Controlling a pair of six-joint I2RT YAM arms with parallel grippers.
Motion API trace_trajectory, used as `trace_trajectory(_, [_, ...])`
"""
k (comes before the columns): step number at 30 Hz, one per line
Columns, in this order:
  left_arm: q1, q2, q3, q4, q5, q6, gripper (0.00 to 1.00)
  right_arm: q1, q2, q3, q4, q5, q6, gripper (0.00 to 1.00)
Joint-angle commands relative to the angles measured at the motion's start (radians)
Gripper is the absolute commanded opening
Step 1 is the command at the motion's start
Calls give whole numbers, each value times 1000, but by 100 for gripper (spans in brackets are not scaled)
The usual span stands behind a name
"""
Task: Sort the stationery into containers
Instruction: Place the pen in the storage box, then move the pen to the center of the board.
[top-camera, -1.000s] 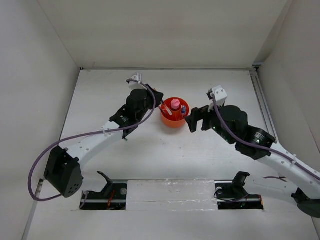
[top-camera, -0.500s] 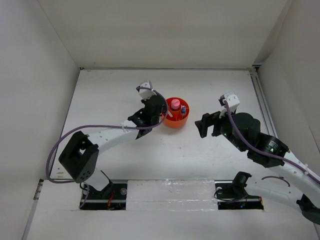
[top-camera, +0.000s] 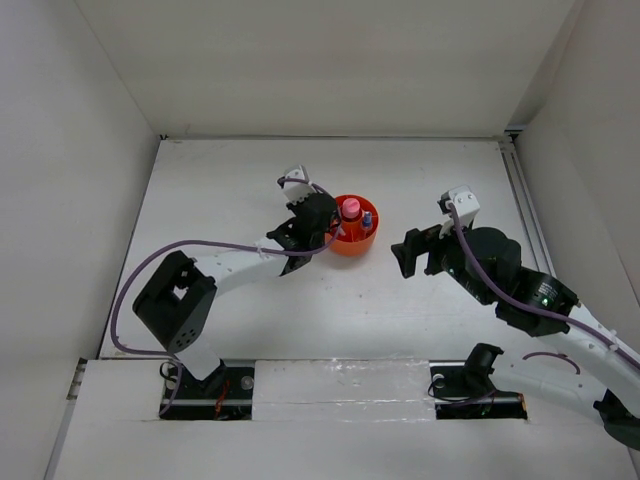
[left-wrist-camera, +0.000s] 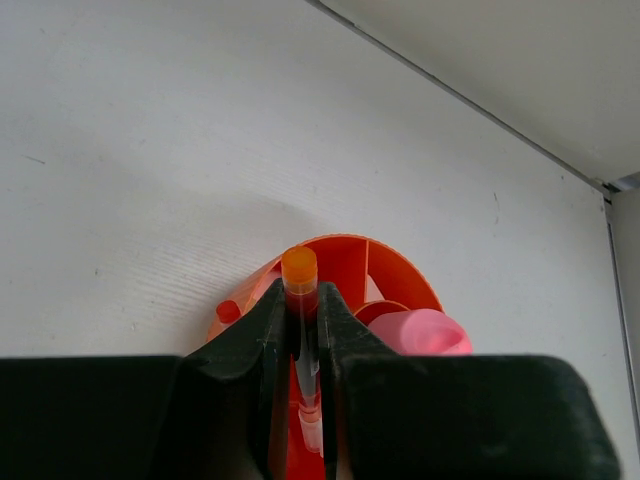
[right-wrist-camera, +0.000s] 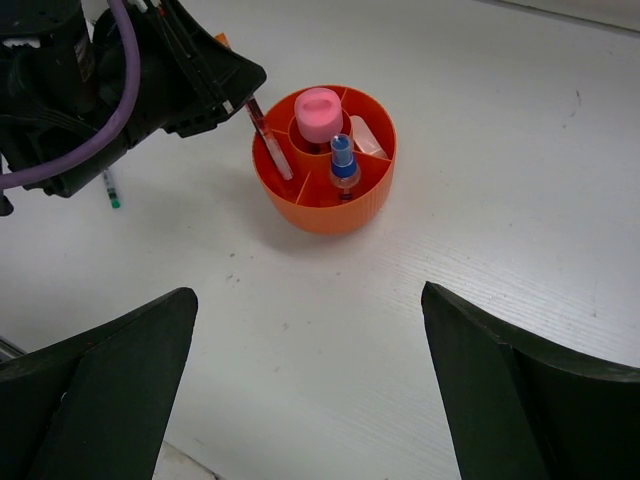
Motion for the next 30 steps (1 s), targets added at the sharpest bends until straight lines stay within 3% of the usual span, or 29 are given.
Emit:
trace_trajectory(1, [1, 7, 49, 28, -18, -16, 0, -5, -12, 5, 15, -2, -1, 100])
trace_trajectory(6, [-8, -2, 35, 46, 30, -16, 4, -5, -1, -4, 26, -23, -19, 100])
trace_trajectory(7, [-8, -2, 23, 46, 41, -7, 14, -5, -1, -4, 37, -34, -19, 100])
trace_trajectory(11, [-8, -23, 4, 69, 41, 2, 35, -5, 22, -4, 46, -45, -29, 100])
trace_trajectory(17, [-8, -103, -17, 69, 53, 13, 56, -5, 31, -4, 65, -65, -38, 100])
trace_trajectory(19, [-17, -150, -31, 69, 44, 24, 67, -5, 31, -4, 75, -65, -47, 100])
trace_trajectory(22, [-17, -250, -40, 31, 24, 34, 95, -5, 42, -13, 94, -92, -56, 100])
trace_trajectory(23, [-17, -273, -31, 6, 24, 44, 100, -5, 52, -13, 94, -106, -68, 100])
trace_trajectory(27, [6, -351, 61, -191, -8, 44, 100, -5, 73, -13, 130, -161, -78, 100])
trace_trajectory(30, [96, -376, 162, -384, 31, -13, 100, -5, 105, -13, 184, -226, -104, 100])
